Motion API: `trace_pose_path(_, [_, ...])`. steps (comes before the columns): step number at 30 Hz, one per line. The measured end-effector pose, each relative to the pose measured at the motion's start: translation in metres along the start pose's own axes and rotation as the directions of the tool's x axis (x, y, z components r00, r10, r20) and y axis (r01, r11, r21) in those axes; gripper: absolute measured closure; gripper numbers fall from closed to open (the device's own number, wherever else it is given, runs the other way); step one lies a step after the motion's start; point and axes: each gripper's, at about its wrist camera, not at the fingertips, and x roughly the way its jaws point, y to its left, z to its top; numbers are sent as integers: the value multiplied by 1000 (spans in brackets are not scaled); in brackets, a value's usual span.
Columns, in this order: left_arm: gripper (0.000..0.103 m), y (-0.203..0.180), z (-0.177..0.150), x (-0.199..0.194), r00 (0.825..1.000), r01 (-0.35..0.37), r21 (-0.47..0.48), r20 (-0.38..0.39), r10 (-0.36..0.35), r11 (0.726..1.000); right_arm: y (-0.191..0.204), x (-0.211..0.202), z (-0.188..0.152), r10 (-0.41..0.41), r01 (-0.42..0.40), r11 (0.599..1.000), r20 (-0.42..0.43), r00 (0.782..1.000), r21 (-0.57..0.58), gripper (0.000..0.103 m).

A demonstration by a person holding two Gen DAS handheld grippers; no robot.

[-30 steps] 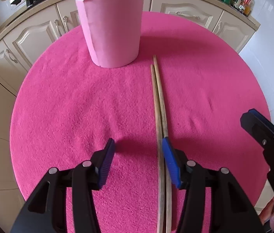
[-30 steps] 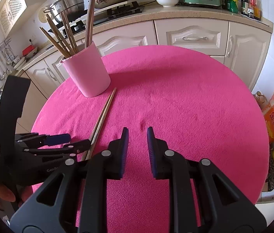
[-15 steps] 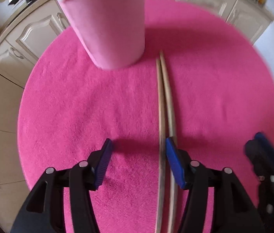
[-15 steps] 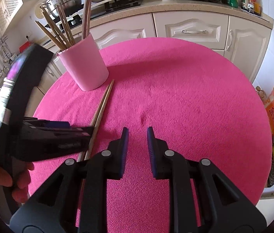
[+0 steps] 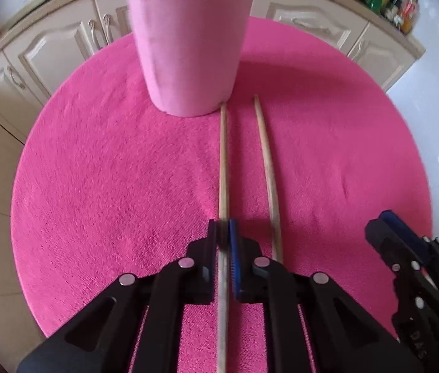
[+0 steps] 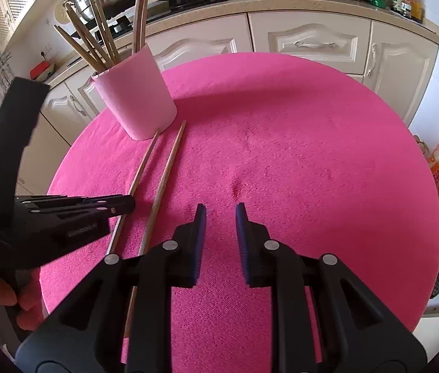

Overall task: Organize utensils
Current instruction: 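Close the left tool on one chopstick while the right tool grasps the other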

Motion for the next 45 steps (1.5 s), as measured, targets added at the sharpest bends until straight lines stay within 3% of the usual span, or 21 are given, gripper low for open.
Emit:
trace_pose_path(6, [96, 26, -15, -13, 996, 87, -29, 37, -86, 996, 7, 5, 5, 8, -8, 1000, -27, 1000, -4, 83])
trace_pose_path(13, [96, 42, -39, -32, 989, 129, -50, 78, -124, 990, 25, 22, 18, 39, -39, 999, -91, 995, -3, 83])
trace_pose_path(21, [96, 55, -39, -47, 984, 123, -109, 145, -107, 986, 54, 56, 37, 72, -72, 997, -216, 974, 7, 83])
trace_pose_path(30, [96, 67, -36, -60, 974, 127, -135, 202, -98, 983, 71, 82, 47, 1, -11, 1000, -323, 946, -28, 84])
trace_pose_path(33, [96, 66, -36, -64, 972, 128, -137, 213, -97, 982, 66, 85, 51, 0, -3, 1000, -336, 942, -8, 94])
trace_pose_path(40, [96, 54, -29, -77, 957, 137, -105, 272, -104, 985, 28, 82, 55, 135, -98, 988, -350, 927, 121, 97])
trace_pose_path(45, [97, 43, -28, -96, 932, 141, -52, 343, -115, 989, 0, 57, 53, 223, -171, 962, -257, 940, 211, 97])
